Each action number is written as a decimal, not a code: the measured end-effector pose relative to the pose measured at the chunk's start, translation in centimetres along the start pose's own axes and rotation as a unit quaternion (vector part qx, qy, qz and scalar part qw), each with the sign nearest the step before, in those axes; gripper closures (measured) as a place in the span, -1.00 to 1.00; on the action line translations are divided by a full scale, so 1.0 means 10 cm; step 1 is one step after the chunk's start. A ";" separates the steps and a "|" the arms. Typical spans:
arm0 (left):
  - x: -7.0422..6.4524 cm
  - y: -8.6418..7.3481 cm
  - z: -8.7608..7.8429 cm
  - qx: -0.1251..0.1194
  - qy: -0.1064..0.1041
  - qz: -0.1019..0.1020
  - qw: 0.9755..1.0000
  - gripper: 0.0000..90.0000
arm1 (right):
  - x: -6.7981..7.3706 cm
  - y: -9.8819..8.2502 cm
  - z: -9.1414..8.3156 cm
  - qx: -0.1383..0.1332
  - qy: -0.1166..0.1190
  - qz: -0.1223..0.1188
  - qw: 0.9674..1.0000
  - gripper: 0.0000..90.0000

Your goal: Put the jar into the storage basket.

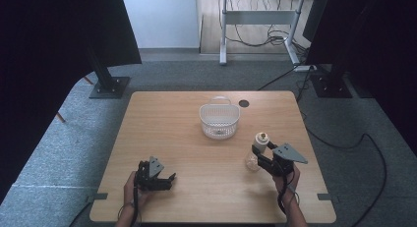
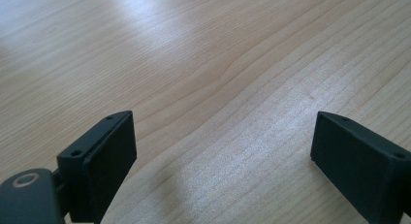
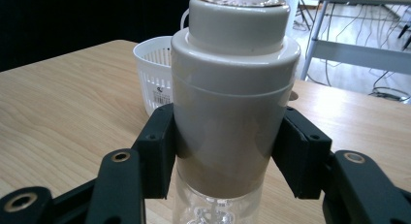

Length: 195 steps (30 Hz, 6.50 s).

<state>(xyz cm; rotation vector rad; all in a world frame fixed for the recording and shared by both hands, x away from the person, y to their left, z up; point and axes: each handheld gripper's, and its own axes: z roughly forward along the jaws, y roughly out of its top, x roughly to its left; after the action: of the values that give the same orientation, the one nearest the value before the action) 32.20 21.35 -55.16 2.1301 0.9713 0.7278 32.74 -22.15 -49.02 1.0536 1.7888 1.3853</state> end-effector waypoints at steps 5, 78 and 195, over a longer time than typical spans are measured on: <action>0.00 0.00 0.00 0.000 0.000 0.000 1.000 -0.80 | 0.00 0.04 -0.06 -0.011 0.002 0.001 1.000 0.01; 0.00 0.00 0.00 -0.002 -0.002 -0.001 1.000 -0.80 | 0.20 0.69 0.02 -0.051 0.020 -0.032 0.998 0.01; 0.02 -0.01 -0.01 -0.006 -0.009 -0.005 1.000 -0.80 | 0.47 1.35 1.42 -0.039 0.011 -0.010 0.999 0.01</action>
<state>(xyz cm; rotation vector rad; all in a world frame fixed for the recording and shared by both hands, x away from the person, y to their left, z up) 32.18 21.60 -55.10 2.1156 0.9646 0.7062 45.47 -9.81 -39.42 0.9791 1.7421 1.4482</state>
